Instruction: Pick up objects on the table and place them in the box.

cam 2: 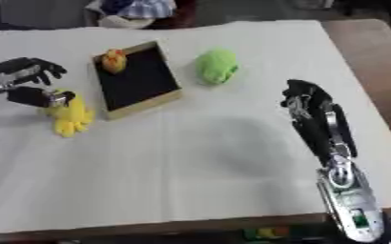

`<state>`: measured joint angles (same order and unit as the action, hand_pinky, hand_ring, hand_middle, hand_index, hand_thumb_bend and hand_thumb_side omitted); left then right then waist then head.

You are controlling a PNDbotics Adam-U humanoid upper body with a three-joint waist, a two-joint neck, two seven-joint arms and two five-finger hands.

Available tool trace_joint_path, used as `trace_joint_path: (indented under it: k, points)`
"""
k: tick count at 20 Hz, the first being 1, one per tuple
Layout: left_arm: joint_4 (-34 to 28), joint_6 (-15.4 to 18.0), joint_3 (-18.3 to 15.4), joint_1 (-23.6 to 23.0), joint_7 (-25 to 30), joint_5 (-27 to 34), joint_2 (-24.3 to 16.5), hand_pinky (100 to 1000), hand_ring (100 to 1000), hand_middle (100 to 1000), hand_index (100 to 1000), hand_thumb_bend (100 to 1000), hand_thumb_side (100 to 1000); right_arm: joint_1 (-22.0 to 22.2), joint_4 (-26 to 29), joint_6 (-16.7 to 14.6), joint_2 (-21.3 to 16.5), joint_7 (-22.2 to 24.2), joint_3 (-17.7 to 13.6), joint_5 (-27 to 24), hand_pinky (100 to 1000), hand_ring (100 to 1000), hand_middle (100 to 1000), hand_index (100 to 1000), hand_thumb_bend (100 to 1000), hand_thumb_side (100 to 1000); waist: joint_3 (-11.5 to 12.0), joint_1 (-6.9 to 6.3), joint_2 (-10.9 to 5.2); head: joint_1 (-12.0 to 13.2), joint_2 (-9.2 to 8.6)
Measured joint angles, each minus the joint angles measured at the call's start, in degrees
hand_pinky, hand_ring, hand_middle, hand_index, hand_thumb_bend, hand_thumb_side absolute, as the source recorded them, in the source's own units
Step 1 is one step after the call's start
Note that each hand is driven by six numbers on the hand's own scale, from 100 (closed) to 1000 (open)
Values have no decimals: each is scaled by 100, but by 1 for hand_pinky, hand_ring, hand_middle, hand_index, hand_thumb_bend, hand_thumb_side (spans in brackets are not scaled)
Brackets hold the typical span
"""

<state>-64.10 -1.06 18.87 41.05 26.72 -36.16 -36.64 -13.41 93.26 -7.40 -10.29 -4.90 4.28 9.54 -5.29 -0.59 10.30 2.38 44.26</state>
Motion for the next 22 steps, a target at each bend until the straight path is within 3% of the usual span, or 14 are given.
trace_joint_path:
  k: [6,8,9,10,11,12,14,22]
  points:
    - [229,127,27,34,60,-275,81,753,733,768,899,342,532,15,-1,0,0,0,0,0,781,618,634,775,100,719,-2,0,-7,0,0]
    - [262,173,27,36,62,-342,100,716,689,735,873,294,417,16,-1,0,0,0,0,0,781,618,634,776,100,719,-4,0,-7,0,0]
    - [263,196,27,38,60,-370,100,716,689,735,873,294,417,16,-1,0,0,0,0,0,781,618,634,776,100,719,-4,0,-8,0,0]
    - [263,216,27,39,52,-391,101,680,640,686,846,232,330,17,-1,0,0,0,0,0,781,618,634,776,100,720,-4,0,-11,0,0]
    - [263,234,27,39,42,-408,101,672,630,679,843,228,319,18,-1,1,0,-1,0,0,781,618,634,776,100,720,-4,0,-15,0,0]
    - [258,250,26,39,26,-423,101,628,574,624,822,194,218,20,-1,1,0,-1,0,0,781,618,633,775,100,720,-5,0,-20,0,0]
    - [197,271,22,39,-35,-453,100,593,534,581,793,183,134,31,-2,2,0,-3,0,0,781,618,633,775,100,720,-6,0,-22,0,0]
    - [-398,250,-85,103,-166,-491,-45,563,499,537,760,148,118,33,-2,7,0,-12,0,0,781,618,633,775,100,720,-7,0,-30,-10,0]
